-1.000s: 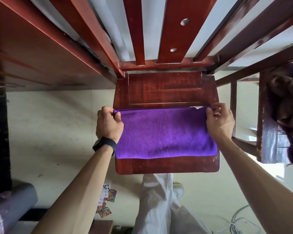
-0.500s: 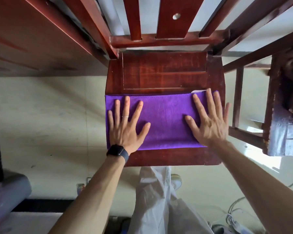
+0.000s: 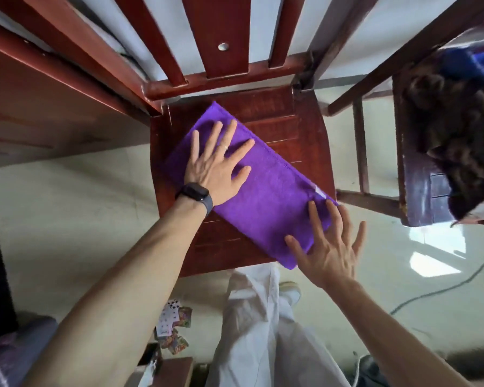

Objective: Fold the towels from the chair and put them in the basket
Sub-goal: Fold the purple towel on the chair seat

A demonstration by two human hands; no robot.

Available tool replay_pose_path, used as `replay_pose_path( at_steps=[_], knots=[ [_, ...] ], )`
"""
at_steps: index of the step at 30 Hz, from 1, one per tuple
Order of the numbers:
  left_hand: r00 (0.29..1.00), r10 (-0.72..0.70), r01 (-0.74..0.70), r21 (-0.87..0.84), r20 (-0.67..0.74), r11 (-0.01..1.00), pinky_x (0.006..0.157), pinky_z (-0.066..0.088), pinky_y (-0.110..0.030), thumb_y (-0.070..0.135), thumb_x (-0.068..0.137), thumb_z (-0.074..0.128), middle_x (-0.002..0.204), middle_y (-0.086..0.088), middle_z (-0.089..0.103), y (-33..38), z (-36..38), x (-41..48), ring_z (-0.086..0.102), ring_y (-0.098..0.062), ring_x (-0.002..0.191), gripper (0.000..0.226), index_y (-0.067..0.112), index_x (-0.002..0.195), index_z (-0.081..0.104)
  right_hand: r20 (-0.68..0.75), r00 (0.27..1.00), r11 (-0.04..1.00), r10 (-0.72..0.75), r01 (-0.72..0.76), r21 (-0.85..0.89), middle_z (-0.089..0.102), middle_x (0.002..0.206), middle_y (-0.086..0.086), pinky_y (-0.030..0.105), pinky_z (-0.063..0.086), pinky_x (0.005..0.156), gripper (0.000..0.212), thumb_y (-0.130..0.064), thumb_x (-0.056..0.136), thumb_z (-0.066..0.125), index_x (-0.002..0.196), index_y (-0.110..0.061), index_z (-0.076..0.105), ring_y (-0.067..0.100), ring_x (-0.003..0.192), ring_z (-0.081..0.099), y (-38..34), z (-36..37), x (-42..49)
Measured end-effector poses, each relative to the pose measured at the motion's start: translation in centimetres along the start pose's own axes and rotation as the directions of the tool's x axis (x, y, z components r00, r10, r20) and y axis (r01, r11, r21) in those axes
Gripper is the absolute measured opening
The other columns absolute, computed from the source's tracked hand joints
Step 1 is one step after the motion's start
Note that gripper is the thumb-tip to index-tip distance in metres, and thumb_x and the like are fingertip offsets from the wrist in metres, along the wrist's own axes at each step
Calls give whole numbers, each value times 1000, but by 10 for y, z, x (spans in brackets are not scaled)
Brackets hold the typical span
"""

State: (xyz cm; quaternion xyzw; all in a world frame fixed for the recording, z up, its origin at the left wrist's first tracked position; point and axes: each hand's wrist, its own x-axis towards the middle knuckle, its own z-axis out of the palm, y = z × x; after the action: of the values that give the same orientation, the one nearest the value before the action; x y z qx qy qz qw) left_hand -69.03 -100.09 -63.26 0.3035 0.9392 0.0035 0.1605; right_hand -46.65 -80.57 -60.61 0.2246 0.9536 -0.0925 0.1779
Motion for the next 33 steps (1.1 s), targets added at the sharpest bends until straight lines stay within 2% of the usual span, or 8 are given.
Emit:
replay_pose_path(
  at_steps=[6,11,13,15,18,25,29,33],
  knots=[
    [962,271,-273,51,39,961,118,7,-58,34,93,47,165,-1,2,79,-24,56,11,-26,151,55,35,147,39,135,961,940,240,-265,214,32,156,8,61,15,117,79,-69,84,49,150,-27,41,31,149,19,-30,3,-53],
    [984,-58,17,-237,-170,971,110,31,-51,19,83,56,156,-8,32,107,-14,-5,38,-30,138,55,26,138,53,50,916,785,398,-368,498,52,133,10,49,41,99,47,-42,85,67,125,-19,59,36,122,48,-13,-5,-38],
    [909,-373,257,-451,-187,855,99,42,-42,19,81,61,139,-11,50,113,-4,-55,51,-29,121,49,20,129,59,107,906,717,411,-393,576,57,120,12,43,43,90,36,-30,87,69,115,-12,57,37,112,53,5,-9,-22],
    [780,-624,508,-628,46,590,88,45,-37,21,84,65,120,-10,59,122,3,-103,56,-30,110,39,15,121,58,210,908,692,362,-413,593,63,108,11,35,41,81,28,-26,90,66,108,-9,55,35,104,57,21,-14,-9],
    [569,-703,742,-634,426,216,82,45,-33,30,88,66,105,-8,70,138,11,-144,63,-30,104,32,11,113,61,358,885,732,296,-451,510,71,105,6,24,35,75,25,-27,92,64,110,-11,59,29,104,62,35,-20,4],
    [470,-677,757,-653,566,-21,81,48,-28,33,86,67,94,-2,75,147,17,-161,68,-21,89,16,18,91,69,460,853,686,245,-488,540,68,102,0,29,46,88,25,-33,93,64,111,-17,68,23,99,63,42,-32,2],
    [435,-602,665,-690,670,-287,57,47,-26,24,85,70,79,-1,69,141,16,-176,68,-14,65,10,19,84,61,497,825,448,269,-564,694,70,81,7,41,58,74,6,-20,93,64,95,-16,60,16,63,70,46,-28,-19],
    [432,-593,628,-699,680,-343,46,42,-22,12,86,70,78,-5,65,152,7,-203,61,-14,54,20,20,84,51,505,797,308,332,-598,740,68,73,8,41,57,73,12,-15,93,64,99,-12,54,16,57,63,45,-23,-53]
  ],
)
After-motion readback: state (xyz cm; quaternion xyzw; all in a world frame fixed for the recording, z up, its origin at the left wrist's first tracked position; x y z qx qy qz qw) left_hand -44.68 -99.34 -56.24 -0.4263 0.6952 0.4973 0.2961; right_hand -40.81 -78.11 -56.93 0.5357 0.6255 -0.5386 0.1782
